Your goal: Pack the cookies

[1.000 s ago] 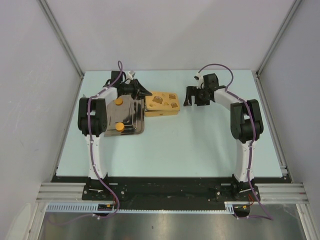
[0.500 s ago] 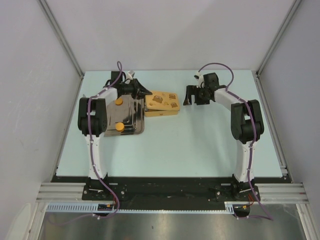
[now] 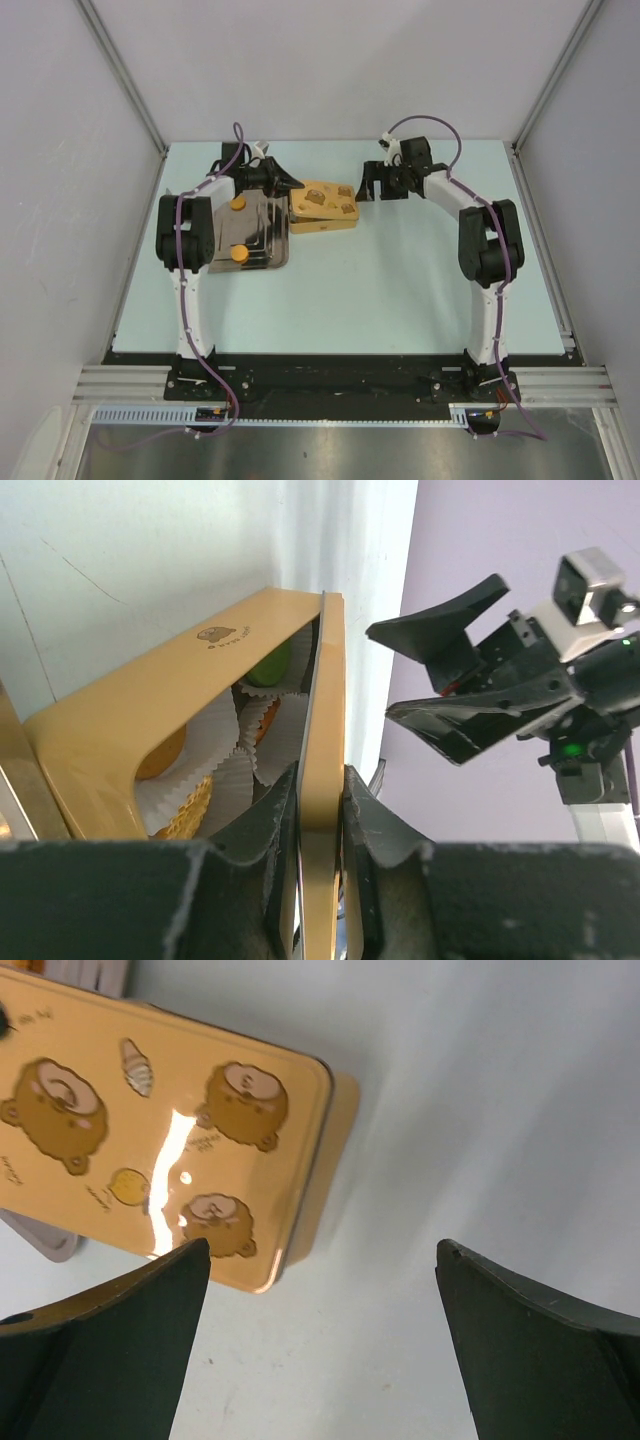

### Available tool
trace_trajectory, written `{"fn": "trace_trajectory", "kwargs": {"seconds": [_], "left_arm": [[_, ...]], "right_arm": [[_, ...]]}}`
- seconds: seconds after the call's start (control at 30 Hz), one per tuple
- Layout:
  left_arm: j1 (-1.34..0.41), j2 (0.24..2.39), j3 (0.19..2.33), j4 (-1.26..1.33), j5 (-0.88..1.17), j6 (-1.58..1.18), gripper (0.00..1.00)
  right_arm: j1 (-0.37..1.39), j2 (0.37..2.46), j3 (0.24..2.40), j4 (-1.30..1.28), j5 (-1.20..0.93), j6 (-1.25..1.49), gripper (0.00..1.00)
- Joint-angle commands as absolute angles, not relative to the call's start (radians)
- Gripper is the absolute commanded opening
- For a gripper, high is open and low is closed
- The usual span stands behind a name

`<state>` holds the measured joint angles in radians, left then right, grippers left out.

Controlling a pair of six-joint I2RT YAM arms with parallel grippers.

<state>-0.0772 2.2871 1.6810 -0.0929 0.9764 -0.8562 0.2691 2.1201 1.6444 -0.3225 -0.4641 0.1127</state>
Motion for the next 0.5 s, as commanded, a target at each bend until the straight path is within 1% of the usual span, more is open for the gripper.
{"fn": "trace_trajectory", "kwargs": {"seconds": [0.0,0.33,0.47], "left_arm": [[-0.052,2.298,1.674,-0.103,0.942,-0.835,0.18],[-0.051,2.303,1.663,-0.121,0.937,-0.807,0.18],[-0.051,2.301,1.664,-0.135,0.939,-0.792,0.20]], "right_arm": [[0.290,2.157,1.723,-0.308,-0.488,0.129,1.00],[0.325,2.246,1.796,-0.314,-0.488,0.141,1.00],[0.342,2.264,1.812,-0.316,-0.482,0.143,1.00]]}}
